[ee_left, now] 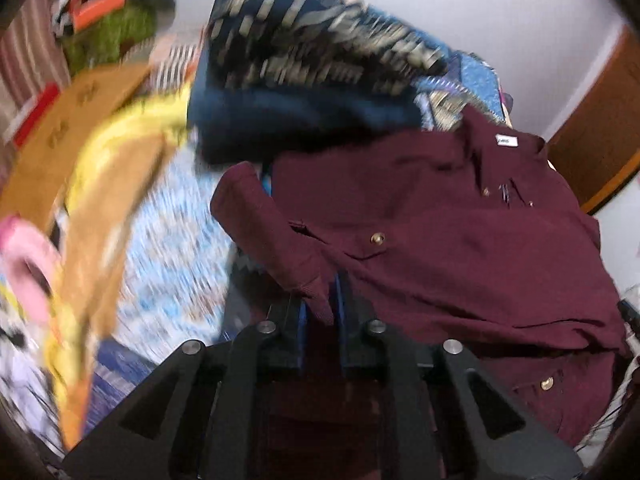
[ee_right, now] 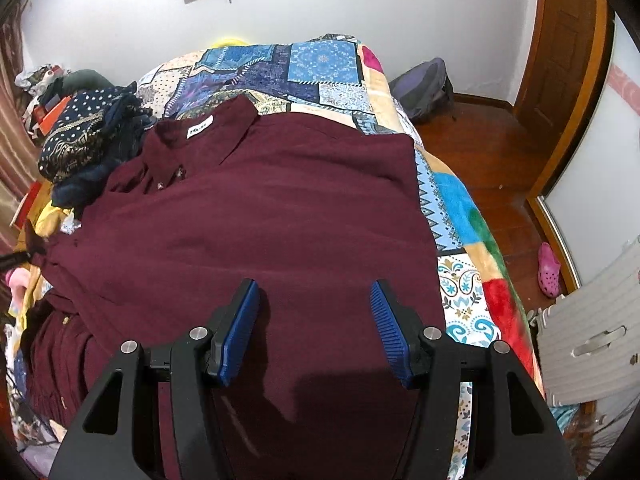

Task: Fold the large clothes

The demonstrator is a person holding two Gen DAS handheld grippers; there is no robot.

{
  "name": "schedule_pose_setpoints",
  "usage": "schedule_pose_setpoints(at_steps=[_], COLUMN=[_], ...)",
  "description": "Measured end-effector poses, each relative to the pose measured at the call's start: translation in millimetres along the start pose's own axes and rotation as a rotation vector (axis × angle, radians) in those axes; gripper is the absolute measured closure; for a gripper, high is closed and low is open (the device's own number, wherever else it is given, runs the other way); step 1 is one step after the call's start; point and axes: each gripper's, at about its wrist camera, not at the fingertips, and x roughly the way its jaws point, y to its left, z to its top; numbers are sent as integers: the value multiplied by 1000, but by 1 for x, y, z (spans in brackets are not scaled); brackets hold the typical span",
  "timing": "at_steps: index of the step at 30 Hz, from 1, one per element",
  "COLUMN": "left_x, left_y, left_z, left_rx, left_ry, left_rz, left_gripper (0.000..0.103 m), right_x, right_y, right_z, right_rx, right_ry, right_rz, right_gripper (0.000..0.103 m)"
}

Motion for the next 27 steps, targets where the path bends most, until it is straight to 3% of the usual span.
schedule_pose_setpoints(at_steps=[4, 7, 8, 9, 10, 15, 24, 27], left_x=[11, 6, 4, 2, 1, -7, -33, -20], left_y=[13, 16, 14, 15, 17, 33, 46, 44], left_z=[-15, -22, -23, -25, -28, -33, 28, 53], left_rx=[-63, -51, -46, -38, -29, -37, -52, -47], left_ry=[63, 82, 86, 85, 81, 74, -59, -56], left_rz=[-55, -57, -44, -1, 28, 57, 37, 22], left_gripper=[88, 83, 77, 64, 59, 59, 57, 55], right_x=[0, 0, 0, 1, 1, 2, -17, -19], right_y=[-1, 0, 0, 0, -1, -2, -16, -25], right_z=[0, -1, -1, 0, 0, 4, 31, 46], right_rx=[17, 16, 16, 16, 19, 28, 34, 27], right_ry=[5, 7, 9, 10, 12, 22, -40, -68], right_rz=[-2, -5, -4, -3, 0, 5, 43, 20], right_gripper=[45, 45, 45, 45, 45, 45, 45, 44])
